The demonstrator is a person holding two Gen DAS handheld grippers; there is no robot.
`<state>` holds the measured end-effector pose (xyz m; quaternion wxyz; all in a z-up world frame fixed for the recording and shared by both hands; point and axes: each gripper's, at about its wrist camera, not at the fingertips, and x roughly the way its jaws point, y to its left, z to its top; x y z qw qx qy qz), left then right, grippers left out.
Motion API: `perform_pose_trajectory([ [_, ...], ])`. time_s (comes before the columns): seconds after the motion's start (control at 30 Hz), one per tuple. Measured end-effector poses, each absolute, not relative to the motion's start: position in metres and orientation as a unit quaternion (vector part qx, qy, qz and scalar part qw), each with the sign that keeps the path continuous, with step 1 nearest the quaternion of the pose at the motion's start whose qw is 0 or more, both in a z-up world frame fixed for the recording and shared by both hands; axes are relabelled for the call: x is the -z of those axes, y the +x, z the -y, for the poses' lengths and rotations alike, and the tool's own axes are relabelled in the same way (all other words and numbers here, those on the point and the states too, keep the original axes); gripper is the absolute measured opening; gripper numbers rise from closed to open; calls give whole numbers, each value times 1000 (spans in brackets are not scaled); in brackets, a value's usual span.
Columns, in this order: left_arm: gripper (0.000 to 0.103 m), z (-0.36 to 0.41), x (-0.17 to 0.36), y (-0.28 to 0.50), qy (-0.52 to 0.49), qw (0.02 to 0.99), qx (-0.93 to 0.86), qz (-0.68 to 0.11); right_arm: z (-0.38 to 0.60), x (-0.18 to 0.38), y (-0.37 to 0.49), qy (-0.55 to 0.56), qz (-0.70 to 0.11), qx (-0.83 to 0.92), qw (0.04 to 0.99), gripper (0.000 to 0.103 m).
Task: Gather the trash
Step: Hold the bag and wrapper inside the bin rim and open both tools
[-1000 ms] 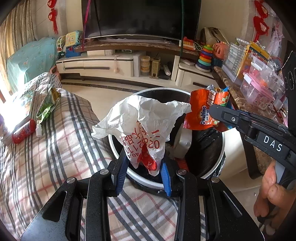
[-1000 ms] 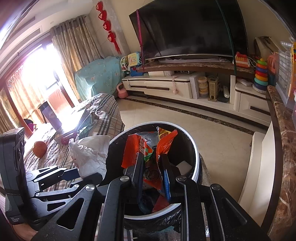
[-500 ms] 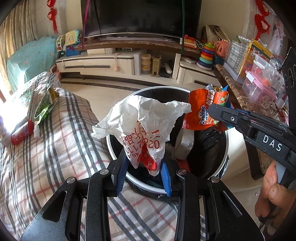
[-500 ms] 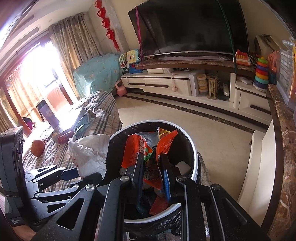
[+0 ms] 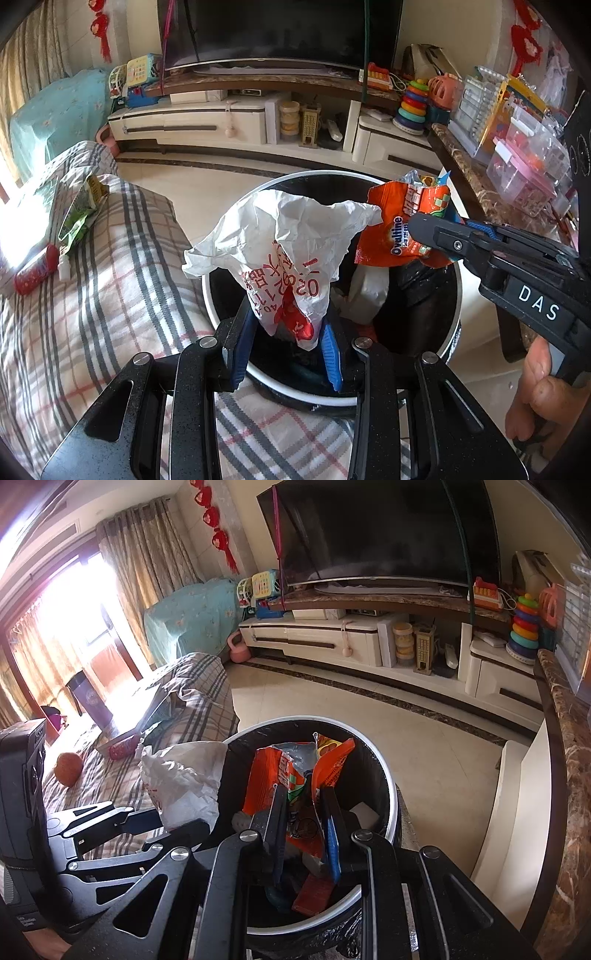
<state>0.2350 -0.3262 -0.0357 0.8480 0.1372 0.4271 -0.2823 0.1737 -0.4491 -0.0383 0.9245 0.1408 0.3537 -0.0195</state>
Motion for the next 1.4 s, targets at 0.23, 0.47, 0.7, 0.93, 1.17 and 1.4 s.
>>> perform_pose_trajectory([
  [0.23, 31, 329, 38, 239, 136, 847, 279, -433, 449, 38, 178, 136, -359, 20, 923, 20],
  [0.47, 32, 331, 40, 239, 139, 845, 276, -436, 448, 40, 182, 132, -365, 19, 921, 20],
  [0.7, 33, 337, 43, 243, 144, 843, 273, -441, 448, 42, 187, 131, -373, 18, 918, 20],
  [0.93, 33, 340, 45, 246, 146, 841, 271, -444, 449, 43, 188, 130, -375, 19, 918, 20],
  [1.17, 34, 340, 47, 246, 146, 841, 270, -446, 450, 45, 190, 132, -379, 19, 916, 20],
  [1.4, 35, 340, 46, 246, 146, 841, 270, -446, 450, 45, 190, 132, -379, 18, 916, 20],
])
